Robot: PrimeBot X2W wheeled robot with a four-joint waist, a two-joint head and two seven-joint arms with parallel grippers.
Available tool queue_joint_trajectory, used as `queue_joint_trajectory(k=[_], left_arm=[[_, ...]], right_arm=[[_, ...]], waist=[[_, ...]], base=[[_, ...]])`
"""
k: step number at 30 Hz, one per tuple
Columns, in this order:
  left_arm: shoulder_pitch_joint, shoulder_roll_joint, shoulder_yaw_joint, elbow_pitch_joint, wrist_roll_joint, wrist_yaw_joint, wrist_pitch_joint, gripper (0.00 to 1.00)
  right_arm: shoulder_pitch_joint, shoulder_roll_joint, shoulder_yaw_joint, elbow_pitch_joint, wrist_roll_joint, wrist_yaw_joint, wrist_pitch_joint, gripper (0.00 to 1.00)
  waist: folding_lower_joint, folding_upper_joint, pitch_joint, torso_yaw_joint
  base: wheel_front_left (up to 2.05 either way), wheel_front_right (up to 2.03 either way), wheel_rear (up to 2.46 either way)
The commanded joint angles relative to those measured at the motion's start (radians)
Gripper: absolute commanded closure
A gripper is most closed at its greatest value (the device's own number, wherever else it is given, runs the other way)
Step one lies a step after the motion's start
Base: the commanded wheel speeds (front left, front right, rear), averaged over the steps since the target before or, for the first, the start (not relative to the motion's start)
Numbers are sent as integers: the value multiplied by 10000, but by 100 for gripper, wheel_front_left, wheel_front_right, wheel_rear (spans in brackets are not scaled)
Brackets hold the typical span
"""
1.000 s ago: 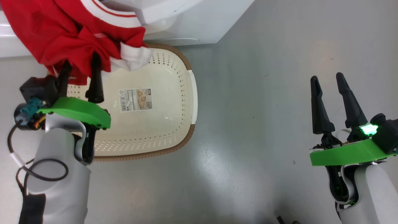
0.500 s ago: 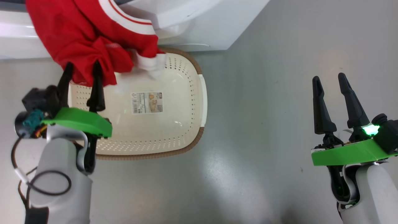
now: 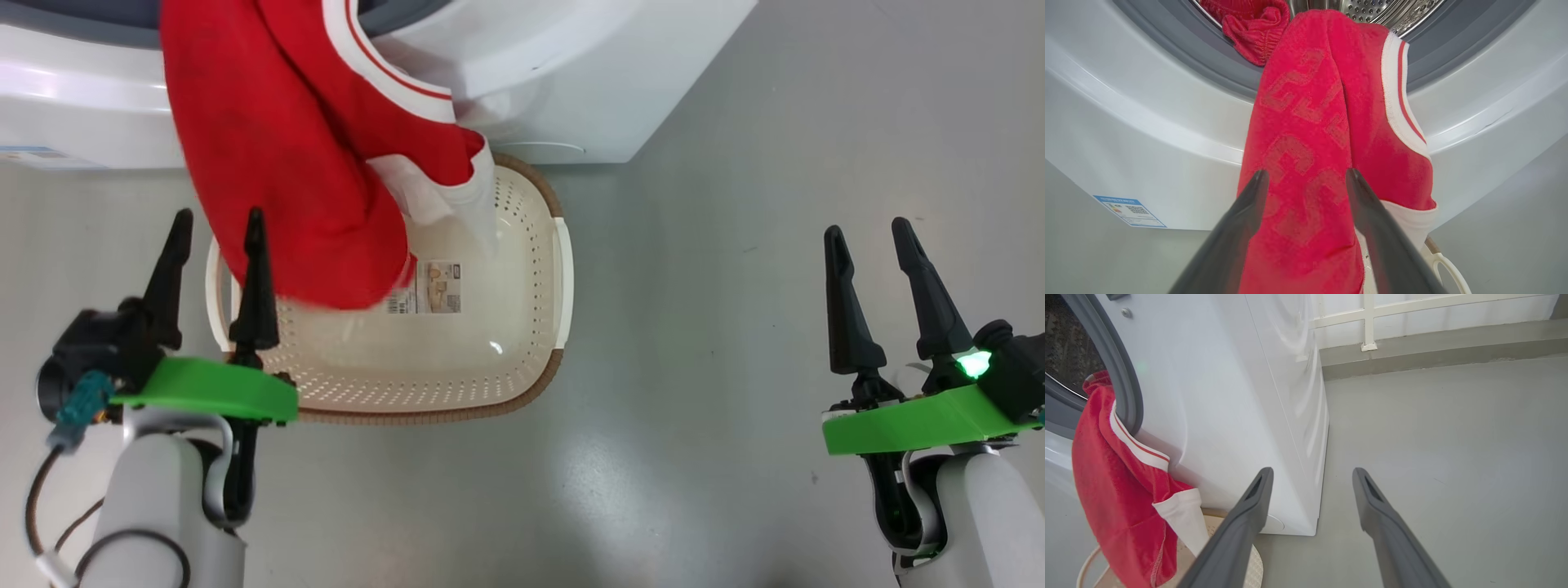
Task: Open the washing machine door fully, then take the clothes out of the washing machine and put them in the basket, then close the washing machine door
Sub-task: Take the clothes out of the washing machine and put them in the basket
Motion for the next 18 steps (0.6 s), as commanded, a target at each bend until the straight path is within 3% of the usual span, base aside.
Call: queue_joint_trajectory(k=[1, 18], left_arm=[[479, 202, 334, -465, 81, -54, -49, 0], [2404, 196, -8, -3012, -83, 161, -49, 0]], right_arm=[[276, -12, 200, -183, -135, 65, -63, 0], [427, -26, 84, -193, -170, 65, -63, 0]], waist=[[0, -1, -95, 85], [0, -1, -260, 72]], base=[[0, 0, 0], [0, 0, 0]])
